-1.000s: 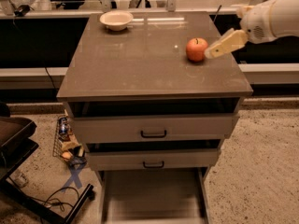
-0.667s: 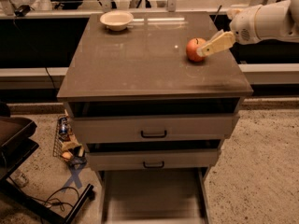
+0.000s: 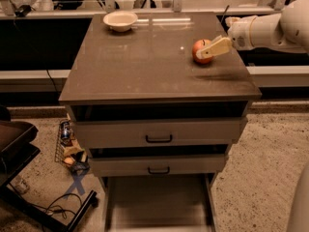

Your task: Place apple into bottom drawer

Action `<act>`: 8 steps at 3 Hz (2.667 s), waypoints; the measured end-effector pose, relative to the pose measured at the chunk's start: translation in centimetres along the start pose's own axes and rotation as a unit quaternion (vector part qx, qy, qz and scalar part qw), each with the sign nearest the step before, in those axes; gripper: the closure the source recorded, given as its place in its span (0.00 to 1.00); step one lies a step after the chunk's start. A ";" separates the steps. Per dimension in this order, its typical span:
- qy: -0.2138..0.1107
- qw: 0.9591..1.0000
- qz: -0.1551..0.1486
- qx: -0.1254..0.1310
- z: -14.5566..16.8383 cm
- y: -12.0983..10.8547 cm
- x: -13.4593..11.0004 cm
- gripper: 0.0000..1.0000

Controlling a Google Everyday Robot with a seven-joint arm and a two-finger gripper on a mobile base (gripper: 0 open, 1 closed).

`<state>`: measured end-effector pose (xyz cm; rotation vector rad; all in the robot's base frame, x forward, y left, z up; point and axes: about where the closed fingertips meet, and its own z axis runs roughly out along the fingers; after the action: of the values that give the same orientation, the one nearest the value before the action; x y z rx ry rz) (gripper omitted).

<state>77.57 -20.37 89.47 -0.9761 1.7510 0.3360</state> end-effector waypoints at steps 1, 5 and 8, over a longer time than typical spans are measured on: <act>-0.008 0.999 0.028 -0.031 1.9 1.0 1.1 0.00; -0.012 0.996 0.053 -0.071 3.2 3.6 1.4 0.88; -0.012 0.995 0.053 -0.079 4.2 4.2 1.3 0.41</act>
Offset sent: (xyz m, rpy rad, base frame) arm -0.0318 0.0394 -0.0380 0.1613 0.1855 0.1203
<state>77.03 -15.63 85.63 -0.9881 1.7792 0.5601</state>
